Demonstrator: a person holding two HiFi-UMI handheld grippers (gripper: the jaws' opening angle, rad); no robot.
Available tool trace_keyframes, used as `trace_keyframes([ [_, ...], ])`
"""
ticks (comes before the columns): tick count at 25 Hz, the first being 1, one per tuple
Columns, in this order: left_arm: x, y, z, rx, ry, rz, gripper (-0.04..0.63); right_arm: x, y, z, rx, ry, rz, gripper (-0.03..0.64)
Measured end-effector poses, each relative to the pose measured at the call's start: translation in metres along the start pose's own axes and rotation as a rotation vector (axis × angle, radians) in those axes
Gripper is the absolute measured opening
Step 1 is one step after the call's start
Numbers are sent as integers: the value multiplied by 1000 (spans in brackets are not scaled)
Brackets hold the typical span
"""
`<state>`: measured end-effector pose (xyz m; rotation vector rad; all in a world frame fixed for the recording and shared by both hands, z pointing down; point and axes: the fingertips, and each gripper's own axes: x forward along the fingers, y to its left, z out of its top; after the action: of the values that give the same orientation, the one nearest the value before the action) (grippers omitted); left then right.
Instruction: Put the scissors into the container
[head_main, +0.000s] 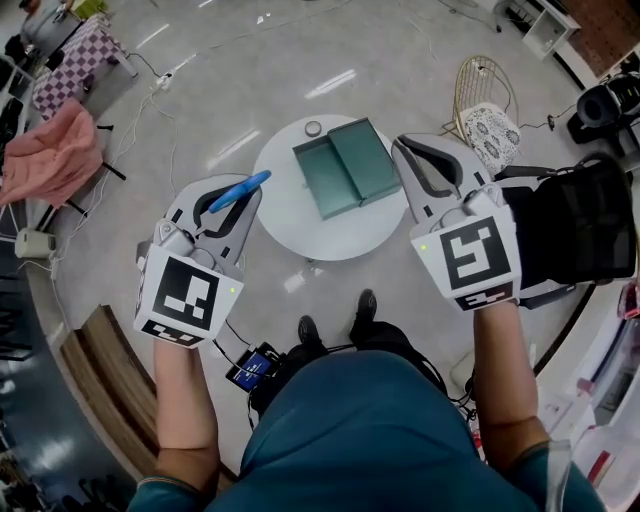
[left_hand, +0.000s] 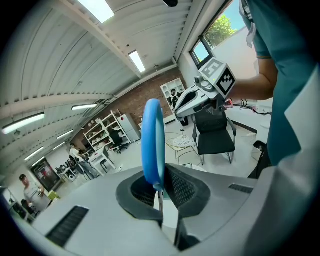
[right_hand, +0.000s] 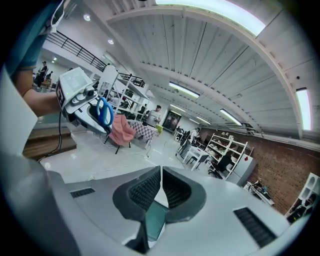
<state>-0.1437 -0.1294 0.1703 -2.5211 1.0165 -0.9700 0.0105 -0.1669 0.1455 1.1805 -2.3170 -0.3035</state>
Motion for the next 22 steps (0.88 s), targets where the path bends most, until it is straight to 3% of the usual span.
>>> trace_keyframes([
  [22,47,-10,-12,-26,39,-51,26,22,-14,-41,37,42,27,40],
])
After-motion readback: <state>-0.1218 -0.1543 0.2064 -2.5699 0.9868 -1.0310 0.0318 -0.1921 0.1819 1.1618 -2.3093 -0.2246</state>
